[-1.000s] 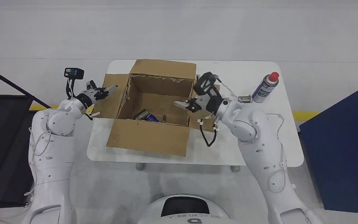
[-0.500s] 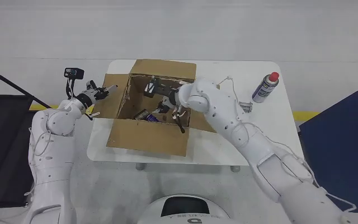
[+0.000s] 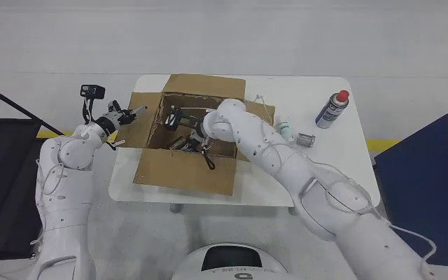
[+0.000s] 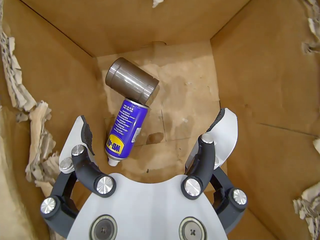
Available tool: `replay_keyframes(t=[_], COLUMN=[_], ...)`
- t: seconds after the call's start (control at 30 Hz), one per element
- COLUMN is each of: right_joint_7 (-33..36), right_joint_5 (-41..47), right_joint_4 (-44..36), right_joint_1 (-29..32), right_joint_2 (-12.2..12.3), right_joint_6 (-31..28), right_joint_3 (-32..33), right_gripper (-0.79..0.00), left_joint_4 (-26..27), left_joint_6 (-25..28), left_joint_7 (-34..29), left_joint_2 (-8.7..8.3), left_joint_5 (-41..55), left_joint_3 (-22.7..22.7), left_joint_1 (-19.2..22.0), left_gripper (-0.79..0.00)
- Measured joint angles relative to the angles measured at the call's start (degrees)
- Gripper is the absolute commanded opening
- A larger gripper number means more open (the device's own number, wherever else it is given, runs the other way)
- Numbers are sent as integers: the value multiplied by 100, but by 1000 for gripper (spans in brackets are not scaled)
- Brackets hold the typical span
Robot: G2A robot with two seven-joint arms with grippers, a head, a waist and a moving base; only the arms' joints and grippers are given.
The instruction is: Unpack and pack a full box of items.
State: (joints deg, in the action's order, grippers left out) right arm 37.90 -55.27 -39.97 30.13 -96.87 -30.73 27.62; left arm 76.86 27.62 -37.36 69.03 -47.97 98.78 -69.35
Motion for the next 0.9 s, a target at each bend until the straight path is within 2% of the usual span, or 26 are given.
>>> replay_keyframes(t=[0.17,0.43,0.9], right_joint_7=[-320,-1090,-1178], right_joint_5=[79,-303,-485], right_joint_4=[570,1361,2418], right_joint_1=[-95,-252,-451], right_joint_2=[-318,-777,-1384], right_joint_6=[-89,-41,-238], right_joint_3=[-215,-542,-733], right_gripper=[0,0,0], left_joint_4=[0,0,0], left_joint_6=[0,0,0], left_joint_7=[0,0,0], left_joint_2=[0,0,0], left_joint_5=[0,0,0], left_joint_3=[0,0,0], left_joint_1=[0,0,0], left_gripper=[0,0,0])
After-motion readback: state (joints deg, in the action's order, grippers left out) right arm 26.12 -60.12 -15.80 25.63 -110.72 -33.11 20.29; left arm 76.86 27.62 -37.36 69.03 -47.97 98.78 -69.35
